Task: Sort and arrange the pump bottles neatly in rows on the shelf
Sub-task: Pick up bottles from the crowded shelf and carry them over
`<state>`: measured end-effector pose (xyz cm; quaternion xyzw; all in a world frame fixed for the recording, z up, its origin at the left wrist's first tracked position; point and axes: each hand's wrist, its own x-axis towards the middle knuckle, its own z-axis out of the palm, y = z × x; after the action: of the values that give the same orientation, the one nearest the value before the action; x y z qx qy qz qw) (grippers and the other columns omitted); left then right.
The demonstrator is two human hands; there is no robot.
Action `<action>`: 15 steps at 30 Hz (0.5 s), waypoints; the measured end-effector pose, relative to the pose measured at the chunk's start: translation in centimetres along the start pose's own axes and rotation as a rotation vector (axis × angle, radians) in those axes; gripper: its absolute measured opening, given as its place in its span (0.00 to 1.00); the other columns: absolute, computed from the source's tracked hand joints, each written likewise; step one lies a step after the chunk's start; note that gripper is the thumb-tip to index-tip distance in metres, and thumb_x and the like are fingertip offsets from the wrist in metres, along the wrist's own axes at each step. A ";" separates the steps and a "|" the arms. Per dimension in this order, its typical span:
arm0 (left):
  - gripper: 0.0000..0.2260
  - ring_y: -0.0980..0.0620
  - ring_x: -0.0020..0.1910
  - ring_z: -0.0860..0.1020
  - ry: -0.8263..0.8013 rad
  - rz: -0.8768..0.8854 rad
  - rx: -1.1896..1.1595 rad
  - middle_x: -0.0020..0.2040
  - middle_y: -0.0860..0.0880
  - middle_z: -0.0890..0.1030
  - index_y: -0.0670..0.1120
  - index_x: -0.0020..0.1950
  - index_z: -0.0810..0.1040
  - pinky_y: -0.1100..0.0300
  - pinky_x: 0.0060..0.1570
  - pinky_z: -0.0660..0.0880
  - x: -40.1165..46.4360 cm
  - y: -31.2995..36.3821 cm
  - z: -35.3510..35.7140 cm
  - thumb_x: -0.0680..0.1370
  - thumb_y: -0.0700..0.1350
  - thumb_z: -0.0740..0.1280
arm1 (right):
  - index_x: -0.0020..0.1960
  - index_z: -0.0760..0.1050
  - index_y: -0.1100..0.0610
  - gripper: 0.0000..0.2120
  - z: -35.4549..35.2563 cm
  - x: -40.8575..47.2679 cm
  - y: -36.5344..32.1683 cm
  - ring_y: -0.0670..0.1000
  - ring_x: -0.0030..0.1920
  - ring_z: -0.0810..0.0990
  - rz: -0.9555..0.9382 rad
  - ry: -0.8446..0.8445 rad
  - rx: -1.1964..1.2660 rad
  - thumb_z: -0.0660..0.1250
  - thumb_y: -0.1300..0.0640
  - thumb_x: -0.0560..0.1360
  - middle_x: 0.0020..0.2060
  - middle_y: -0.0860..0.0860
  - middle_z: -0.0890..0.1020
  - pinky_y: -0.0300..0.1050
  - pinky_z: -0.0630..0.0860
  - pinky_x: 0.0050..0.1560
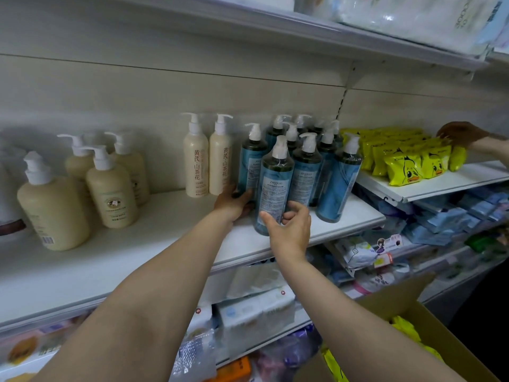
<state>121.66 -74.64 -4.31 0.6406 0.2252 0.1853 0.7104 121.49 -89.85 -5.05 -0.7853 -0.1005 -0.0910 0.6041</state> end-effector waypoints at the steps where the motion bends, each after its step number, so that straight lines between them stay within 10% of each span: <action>1: 0.21 0.48 0.49 0.84 -0.022 -0.001 -0.032 0.64 0.44 0.80 0.45 0.72 0.70 0.58 0.46 0.83 0.1 -0.2 0.0 0.80 0.47 0.69 | 0.57 0.69 0.50 0.26 0.1 -0.3 0.0 0.52 0.49 0.77 -0.007 0.014 0.023 0.80 0.47 0.68 0.48 0.50 0.74 0.50 0.77 0.53; 15: 0.16 0.47 0.45 0.84 0.452 0.064 -0.242 0.54 0.43 0.81 0.43 0.59 0.76 0.52 0.47 0.83 -0.8 0.6 -4.4 0.77 0.52 0.71 | 0.48 0.72 0.52 0.18 3.1 -3.8 -3.6 0.47 0.37 0.75 -0.036 -0.104 0.176 0.76 0.43 0.71 0.36 0.48 0.75 0.45 0.77 0.44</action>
<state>118.59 -71.35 -3.96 0.5001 0.3339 0.3716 0.7074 116.91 -86.16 -3.44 -0.7307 -0.1533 -0.0519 0.6632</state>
